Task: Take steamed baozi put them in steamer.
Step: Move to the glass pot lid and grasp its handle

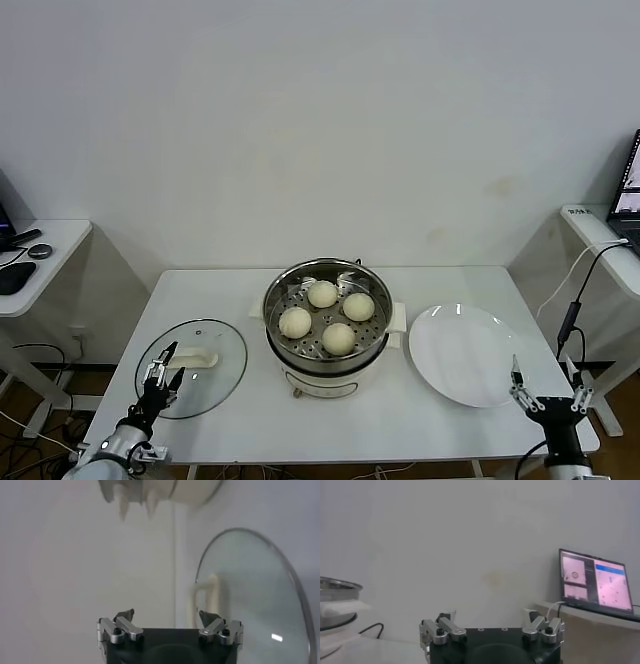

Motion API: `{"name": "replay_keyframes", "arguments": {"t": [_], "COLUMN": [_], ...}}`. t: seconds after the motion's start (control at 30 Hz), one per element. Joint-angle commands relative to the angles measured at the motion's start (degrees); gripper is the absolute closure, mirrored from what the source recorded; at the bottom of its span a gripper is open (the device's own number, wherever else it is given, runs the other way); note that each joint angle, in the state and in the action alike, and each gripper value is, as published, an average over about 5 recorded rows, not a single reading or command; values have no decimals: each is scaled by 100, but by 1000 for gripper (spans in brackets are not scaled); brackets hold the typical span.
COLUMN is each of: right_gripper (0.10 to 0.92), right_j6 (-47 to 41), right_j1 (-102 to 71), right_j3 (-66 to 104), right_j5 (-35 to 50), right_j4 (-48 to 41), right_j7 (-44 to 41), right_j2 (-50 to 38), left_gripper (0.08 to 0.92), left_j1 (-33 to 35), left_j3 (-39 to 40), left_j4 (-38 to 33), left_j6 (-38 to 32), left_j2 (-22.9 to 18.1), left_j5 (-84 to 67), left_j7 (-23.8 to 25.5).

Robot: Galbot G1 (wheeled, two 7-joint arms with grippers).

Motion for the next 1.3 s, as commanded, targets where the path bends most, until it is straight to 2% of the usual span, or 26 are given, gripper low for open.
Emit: {"name": "replay_keyframes", "arguments": {"t": [0.03, 0.47, 0.73, 1.13, 1.3], "right_gripper": [203, 203, 203, 203, 203], "right_j6": [35, 81, 82, 183, 226], "right_j1": [-152, -128, -81, -64, -85], "right_j3": [150, 171, 124, 52, 49], "right_j5": [-132, -244, -341, -426, -421], "right_j4": [33, -106, -212, -330, -298], "right_j7": [53, 33, 20, -15, -107], "right_j2": [164, 203, 220, 204, 148], "left_gripper": [177, 177, 197, 528, 675], "left_j1": [-854, -1392, -1493, -1651, -1550], "left_j3": [125, 268, 367, 336, 299], "left_j4": [942, 1444, 1461, 1973, 1845], "left_j6": [-91, -106, -85, -164, -250], "left_j2": [114, 130, 65, -89, -55], "left_j5": [695, 667, 660, 619, 403], "left_j7": [-52, 29, 105, -55, -183]}}
